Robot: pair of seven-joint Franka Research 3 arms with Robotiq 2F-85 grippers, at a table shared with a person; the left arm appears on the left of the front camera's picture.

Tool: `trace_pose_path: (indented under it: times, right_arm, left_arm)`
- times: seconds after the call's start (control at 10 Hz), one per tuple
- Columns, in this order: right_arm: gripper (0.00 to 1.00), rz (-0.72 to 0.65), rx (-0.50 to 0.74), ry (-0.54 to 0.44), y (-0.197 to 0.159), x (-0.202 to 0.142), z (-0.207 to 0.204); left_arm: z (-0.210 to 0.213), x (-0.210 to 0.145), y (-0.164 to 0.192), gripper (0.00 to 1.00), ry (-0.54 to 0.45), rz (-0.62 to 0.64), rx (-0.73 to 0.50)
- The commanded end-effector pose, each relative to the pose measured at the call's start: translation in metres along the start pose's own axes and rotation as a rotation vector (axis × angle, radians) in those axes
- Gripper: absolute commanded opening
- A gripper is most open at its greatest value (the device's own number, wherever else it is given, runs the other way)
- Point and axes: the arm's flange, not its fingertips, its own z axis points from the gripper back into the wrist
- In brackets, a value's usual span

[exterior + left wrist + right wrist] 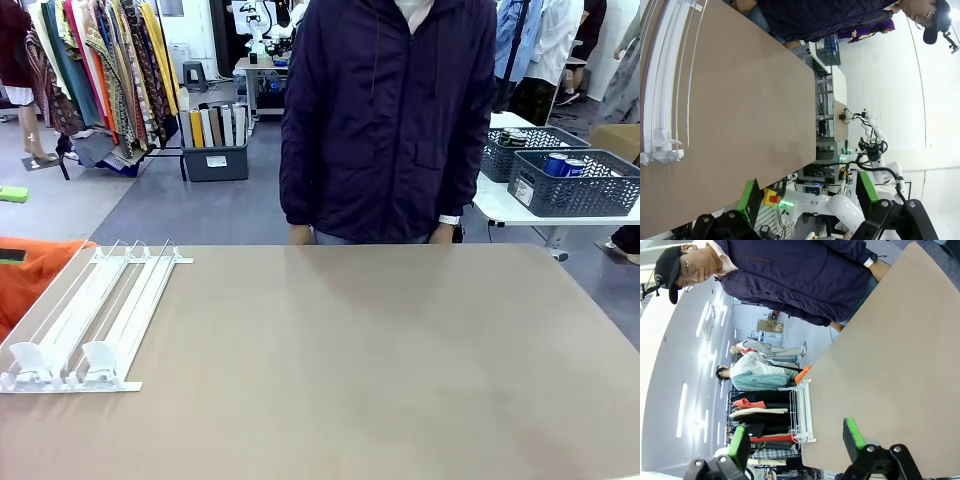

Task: Retrieve and store the cans from the dispenser.
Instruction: Pick up one can from the Automatic Can Dispenser and place it in the middle of the table.

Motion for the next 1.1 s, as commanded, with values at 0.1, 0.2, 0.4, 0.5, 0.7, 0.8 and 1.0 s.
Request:
trace_pose_path:
  times: [0.1,0.2,0.4,0.5,0.7,0.8,1.0]
  right_arm:
    - [1.00,0.024,0.032,-0.014,0.0014,0.0016,-0.0026]
    - [1.00,0.024,0.032,-0.014,0.0014,0.0016,-0.0026]
    - [1.00,0.024,0.032,-0.014,0.0014,0.0016,-0.0026]
    - [1.00,0.024,0.032,-0.014,0.0014,0.0016,-0.0026]
    - [1.00,0.024,0.032,-0.014,0.0014,0.0016,-0.0026]
    - [1.00,0.024,0.032,-0.014,0.0014,0.0016,-0.0026]
    - [1.00,0.024,0.032,-0.014,0.0014,0.0016,-0.0026]
  left_arm:
    - [0.0001,0.0003,-0.0005,1.00,-0.004,-0.010,-0.023]
    - [0.0001,0.0003,-0.0005,1.00,-0.004,-0.010,-0.023]
    - [0.0001,0.0003,-0.0005,1.00,-0.004,-0.010,-0.023]
    - [0.0001,0.0003,-0.0005,1.00,-0.004,-0.010,-0.023]
    - [0.0001,0.0003,-0.0005,1.00,-0.004,-0.010,-0.023]
    - [0.0001,0.0003,-0.0005,1.00,-0.004,-0.010,-0.023]
    - [0.0001,0.0003,-0.0005,1.00,-0.004,-0.010,-0.023]
